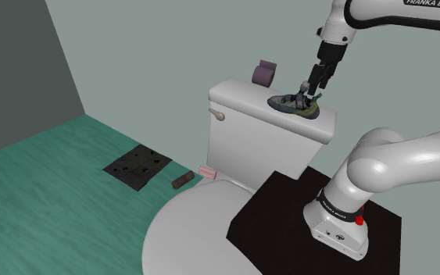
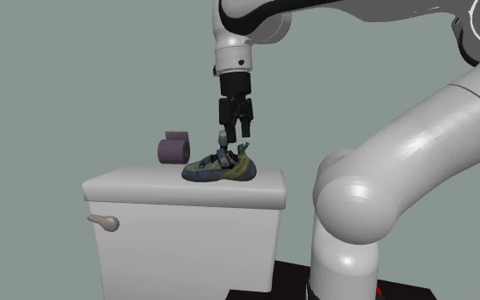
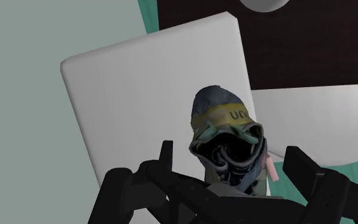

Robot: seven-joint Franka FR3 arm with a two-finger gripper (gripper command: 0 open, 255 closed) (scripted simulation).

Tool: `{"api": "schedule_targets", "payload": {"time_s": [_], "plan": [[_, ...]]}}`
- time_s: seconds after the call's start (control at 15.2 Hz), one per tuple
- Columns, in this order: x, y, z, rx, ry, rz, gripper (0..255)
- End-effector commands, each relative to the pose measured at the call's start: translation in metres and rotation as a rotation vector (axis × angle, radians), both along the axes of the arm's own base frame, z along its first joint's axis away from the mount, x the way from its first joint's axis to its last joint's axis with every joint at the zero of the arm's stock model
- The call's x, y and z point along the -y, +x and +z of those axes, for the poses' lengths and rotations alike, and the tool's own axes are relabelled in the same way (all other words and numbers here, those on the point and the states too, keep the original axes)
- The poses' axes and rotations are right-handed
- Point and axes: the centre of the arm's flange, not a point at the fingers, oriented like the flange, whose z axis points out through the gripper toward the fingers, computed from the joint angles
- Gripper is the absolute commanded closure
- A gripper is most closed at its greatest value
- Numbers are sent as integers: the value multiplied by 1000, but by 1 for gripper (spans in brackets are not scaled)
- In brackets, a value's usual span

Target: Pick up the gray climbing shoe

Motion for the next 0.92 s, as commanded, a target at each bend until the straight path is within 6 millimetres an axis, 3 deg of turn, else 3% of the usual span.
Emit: {"api": "schedule_targets", "payload": {"time_s": [0.0, 0.13, 0.2, 0.86], "plan": [[1, 1, -14, 0, 0, 0, 0], [1, 1, -14, 0, 0, 0, 0], [1, 0, -13, 0, 0, 0, 255], [1, 1, -9, 0, 0, 0, 255]]}}
